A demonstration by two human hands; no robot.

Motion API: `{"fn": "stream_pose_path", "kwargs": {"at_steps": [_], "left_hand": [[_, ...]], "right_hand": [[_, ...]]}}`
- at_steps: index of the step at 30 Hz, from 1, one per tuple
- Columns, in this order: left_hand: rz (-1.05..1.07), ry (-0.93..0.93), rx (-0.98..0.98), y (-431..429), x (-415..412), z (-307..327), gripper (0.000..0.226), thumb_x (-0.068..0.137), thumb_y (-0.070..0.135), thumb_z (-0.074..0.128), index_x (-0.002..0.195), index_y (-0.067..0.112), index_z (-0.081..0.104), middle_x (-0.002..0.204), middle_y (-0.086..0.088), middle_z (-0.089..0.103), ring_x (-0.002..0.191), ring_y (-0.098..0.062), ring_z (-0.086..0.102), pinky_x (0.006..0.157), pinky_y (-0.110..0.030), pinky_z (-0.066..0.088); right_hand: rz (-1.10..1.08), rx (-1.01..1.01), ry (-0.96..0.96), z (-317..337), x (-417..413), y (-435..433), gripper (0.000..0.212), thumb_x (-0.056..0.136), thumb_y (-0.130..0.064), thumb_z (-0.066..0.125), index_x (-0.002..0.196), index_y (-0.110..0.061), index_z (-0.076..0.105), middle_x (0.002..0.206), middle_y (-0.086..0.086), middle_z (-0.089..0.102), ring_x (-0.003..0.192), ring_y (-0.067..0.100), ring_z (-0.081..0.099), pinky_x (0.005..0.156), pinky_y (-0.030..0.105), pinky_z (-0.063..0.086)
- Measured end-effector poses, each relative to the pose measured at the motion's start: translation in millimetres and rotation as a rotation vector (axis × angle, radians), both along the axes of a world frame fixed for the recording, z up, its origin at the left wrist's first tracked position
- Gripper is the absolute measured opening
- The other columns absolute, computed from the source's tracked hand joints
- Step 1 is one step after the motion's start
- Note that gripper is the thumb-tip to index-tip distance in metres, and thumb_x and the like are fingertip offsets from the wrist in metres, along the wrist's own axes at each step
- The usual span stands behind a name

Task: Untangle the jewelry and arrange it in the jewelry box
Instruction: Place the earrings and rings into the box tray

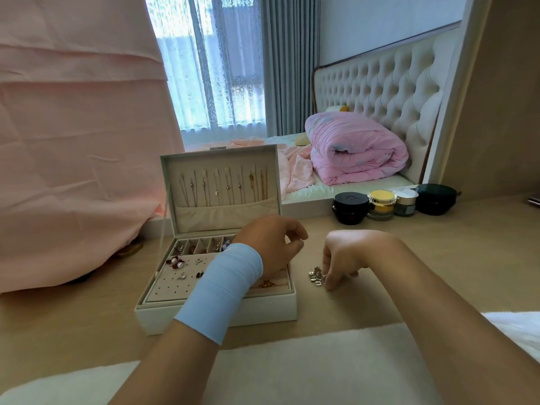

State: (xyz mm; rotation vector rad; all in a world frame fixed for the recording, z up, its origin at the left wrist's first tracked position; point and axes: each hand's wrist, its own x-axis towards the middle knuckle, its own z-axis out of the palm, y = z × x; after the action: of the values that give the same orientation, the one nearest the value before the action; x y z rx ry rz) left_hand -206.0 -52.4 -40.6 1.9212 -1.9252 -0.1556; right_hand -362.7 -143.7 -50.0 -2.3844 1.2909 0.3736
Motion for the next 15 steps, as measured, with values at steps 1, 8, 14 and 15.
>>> {"fn": "stream_pose_path", "kwargs": {"at_steps": [1,8,14,15], "left_hand": [[-0.004,-0.002,0.013,-2.0,-1.9,-0.2,0.019,0.091,0.032,0.058,0.106,0.036,0.069,0.091,0.021,0.058,0.087,-0.006,0.055,0.089,-0.027,0.049],[-0.029,0.046,0.078,-10.5,-6.0,-1.8,0.018,0.090,0.034,0.063,0.108,0.034,0.070,0.100,0.016,0.066,0.092,-0.005,0.060,0.091,-0.029,0.051],[-0.039,0.288,0.016,-9.5,7.8,4.5,0.010,0.084,0.031,0.073,0.094,0.029,0.071,0.085,0.012,0.072,0.084,-0.004,0.066,0.086,-0.032,0.057],[-0.036,0.322,-0.003,-8.9,12.0,6.0,0.008,0.083,0.030,0.074,0.090,0.029,0.072,0.084,0.011,0.073,0.083,-0.005,0.068,0.086,-0.033,0.057]], "right_hand": [[0.001,-0.001,-0.010,0.7,-1.2,-0.4,0.022,0.074,-0.028,0.087,0.091,-0.019,0.076,0.074,-0.003,0.071,0.056,0.013,0.057,0.050,0.020,0.044],[0.009,0.066,-0.263,13.4,-11.2,-5.6,0.009,0.082,-0.025,0.081,0.089,-0.019,0.077,0.081,-0.004,0.078,0.055,0.008,0.059,0.048,0.023,0.039],[-0.005,0.152,-0.679,22.9,-7.8,-0.8,0.009,0.088,-0.018,0.075,0.092,-0.010,0.078,0.086,0.002,0.078,0.059,0.010,0.059,0.050,0.024,0.039],[-0.018,0.149,-0.740,22.7,-5.0,0.6,0.009,0.087,-0.016,0.074,0.093,-0.009,0.078,0.086,0.003,0.078,0.059,0.010,0.059,0.050,0.024,0.039]]}}
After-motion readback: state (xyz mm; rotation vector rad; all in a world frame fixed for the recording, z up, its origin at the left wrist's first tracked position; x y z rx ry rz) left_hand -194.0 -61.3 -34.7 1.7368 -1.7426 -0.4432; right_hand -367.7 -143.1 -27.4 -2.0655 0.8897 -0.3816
